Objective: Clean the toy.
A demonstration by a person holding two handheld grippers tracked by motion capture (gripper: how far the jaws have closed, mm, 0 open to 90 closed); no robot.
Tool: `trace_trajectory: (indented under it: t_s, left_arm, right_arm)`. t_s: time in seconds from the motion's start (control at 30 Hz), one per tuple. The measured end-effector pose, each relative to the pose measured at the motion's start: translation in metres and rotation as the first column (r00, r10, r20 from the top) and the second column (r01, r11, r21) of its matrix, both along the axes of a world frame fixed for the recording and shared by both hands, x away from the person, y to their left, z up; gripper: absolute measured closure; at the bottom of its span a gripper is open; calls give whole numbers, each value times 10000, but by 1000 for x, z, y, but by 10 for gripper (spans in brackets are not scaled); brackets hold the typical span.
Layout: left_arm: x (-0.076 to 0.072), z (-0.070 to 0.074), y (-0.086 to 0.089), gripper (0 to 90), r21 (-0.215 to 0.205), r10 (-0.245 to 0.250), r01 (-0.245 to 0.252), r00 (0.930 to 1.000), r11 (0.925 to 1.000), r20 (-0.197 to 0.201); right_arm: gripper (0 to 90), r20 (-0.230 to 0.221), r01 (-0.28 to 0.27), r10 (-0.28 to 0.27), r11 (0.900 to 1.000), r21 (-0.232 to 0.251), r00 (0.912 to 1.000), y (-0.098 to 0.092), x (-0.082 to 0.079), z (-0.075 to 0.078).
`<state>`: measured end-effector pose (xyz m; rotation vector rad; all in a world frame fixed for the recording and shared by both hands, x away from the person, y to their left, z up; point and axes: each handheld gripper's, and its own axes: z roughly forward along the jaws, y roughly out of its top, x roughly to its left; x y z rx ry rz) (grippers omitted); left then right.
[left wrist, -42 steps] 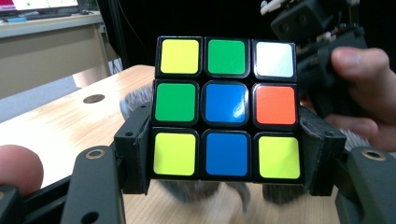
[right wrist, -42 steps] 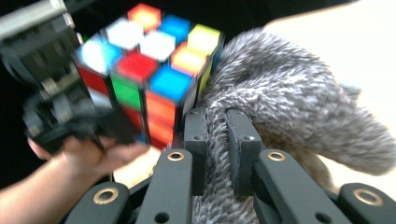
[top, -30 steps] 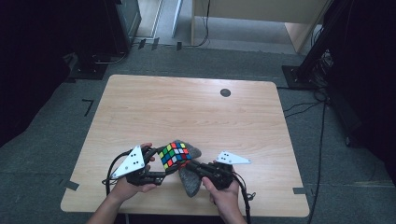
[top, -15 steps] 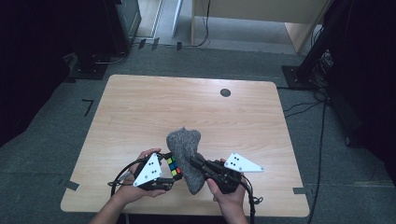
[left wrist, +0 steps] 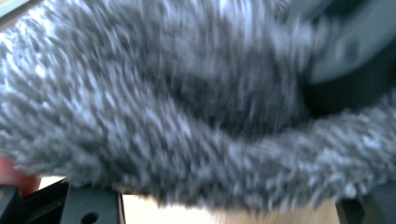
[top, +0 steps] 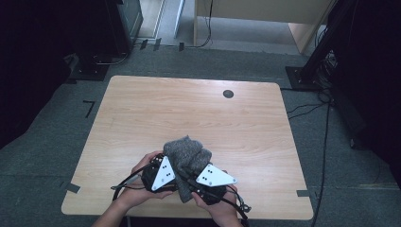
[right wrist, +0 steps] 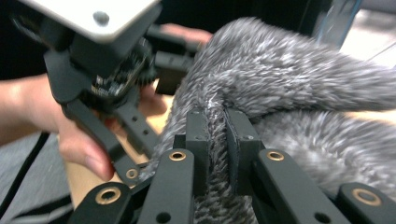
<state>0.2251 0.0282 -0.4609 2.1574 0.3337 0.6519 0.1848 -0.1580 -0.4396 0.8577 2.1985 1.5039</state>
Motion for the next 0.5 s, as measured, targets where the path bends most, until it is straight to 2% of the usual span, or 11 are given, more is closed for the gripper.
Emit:
trace_trajectory:
  t_s: [0.07,0.17,0.2,0.27,0.33,0.37,0.4,0.43,0.5]
  left_arm:
    - [0,-1,-1,342,25,-13,13,10000,10000,-36]
    - [0,0,0,342,-133,-80,79,10000,9999,-49]
    - [0,0,0,342,-133,-80,79,10000,9999,-49]
    - [2,2,4,343,-432,-50,46,9999,9991,-100]
    - [3,3,6,343,-567,25,-31,9999,9984,-116]
    - [3,4,8,343,-697,-35,28,9999,9976,-100]
    - [2,5,9,343,-820,-112,102,9999,9966,-121]
    - [2,4,8,343,-831,-113,109,9999,9965,-38]
    - [1,4,7,343,-754,-88,92,9999,9971,60]
  right_arm:
    - [818,-98,71,-73,9997,-250,9999,1,1,-1]
    - [809,-159,-53,52,10000,-84,9999,-1,2,-1]
    - [789,-123,-105,104,9999,-47,9999,-2,2,0]
    - [693,270,-79,78,10000,59,9996,-3,1,2]
    - [575,983,562,-554,9984,-62,9936,-3,-2,4]
    - [521,1242,1022,-980,9944,-279,9874,-1,-3,4]
    - [488,1392,1527,-1420,9858,-694,9800,2,-4,4]
    - [466,1435,1795,-1656,9796,-907,9757,3,-3,2]
    - [504,1087,1684,-1616,9841,-567,9808,0,-2,1]
